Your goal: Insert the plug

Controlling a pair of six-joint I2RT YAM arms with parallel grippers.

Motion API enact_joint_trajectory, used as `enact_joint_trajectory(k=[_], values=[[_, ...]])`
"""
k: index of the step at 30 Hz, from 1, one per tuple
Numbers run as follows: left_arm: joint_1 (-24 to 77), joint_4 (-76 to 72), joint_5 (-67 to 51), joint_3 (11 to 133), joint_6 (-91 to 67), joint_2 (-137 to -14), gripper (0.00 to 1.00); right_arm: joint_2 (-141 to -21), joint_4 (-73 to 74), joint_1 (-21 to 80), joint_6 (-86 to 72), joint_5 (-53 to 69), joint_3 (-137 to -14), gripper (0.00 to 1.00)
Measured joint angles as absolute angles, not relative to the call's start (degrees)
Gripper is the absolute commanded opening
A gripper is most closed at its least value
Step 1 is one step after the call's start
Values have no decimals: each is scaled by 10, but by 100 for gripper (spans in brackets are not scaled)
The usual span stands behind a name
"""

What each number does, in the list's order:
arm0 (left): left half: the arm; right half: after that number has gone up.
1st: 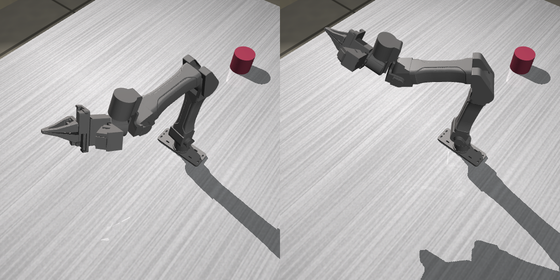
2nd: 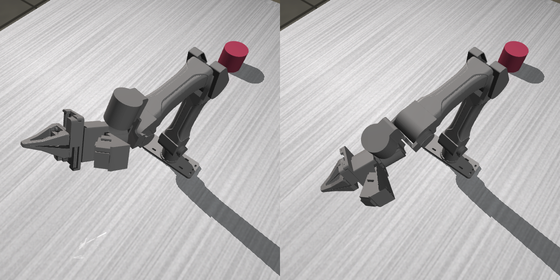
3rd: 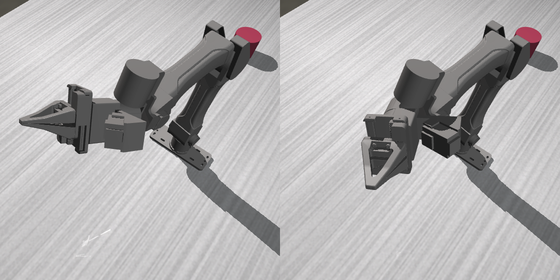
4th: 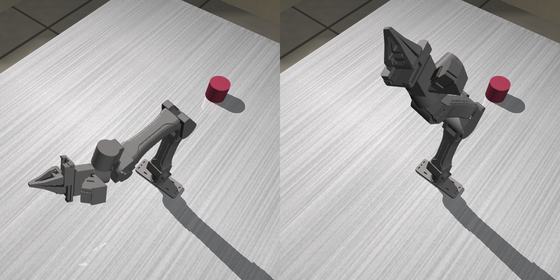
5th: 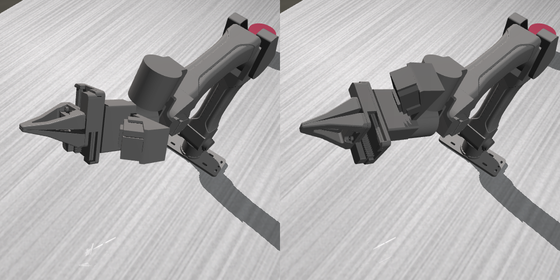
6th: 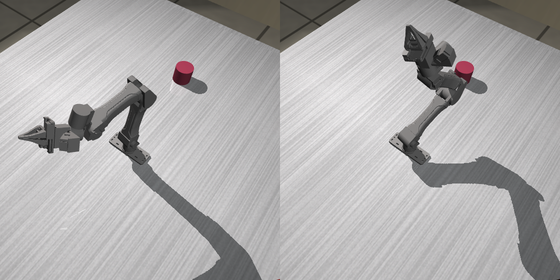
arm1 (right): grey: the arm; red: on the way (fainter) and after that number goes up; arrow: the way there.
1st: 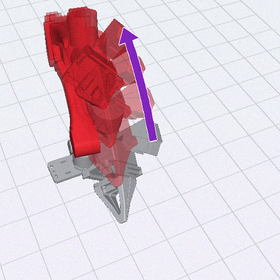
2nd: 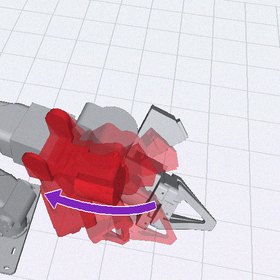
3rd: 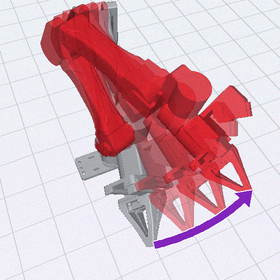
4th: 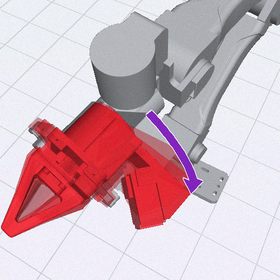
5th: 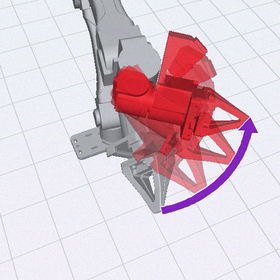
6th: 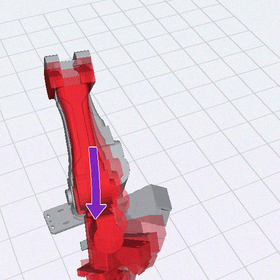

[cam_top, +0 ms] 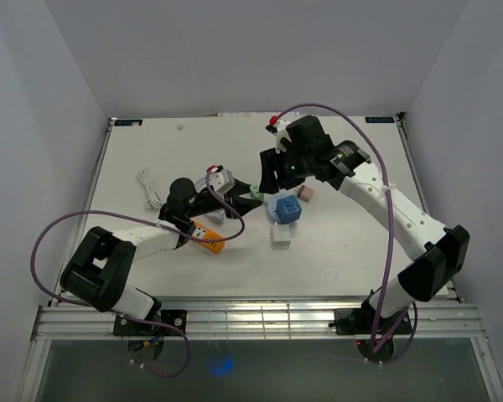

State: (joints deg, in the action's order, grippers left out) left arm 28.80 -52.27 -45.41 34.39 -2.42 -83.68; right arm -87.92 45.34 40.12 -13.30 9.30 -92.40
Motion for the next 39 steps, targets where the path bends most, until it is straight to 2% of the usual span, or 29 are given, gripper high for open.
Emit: enact_joint_trajectory(k=[19,23,26,34,37,39], values=[[310,-461,-437,376,20,-837,0,-942,467,449,-150,19,-955,54],[314,-441,-432,383,34,-837,0,-950,473,458,-148,-3,-971,44],[315,-430,-430,385,42,-837,0,-954,483,460,-148,-15,-974,41],[317,-410,-417,391,53,-837,0,-966,504,463,-145,-24,-985,49],[317,-407,-414,393,54,-838,0,-967,507,465,-145,-26,-985,49],[317,-406,-413,393,55,-838,0,-968,507,465,-144,-27,-985,44]])
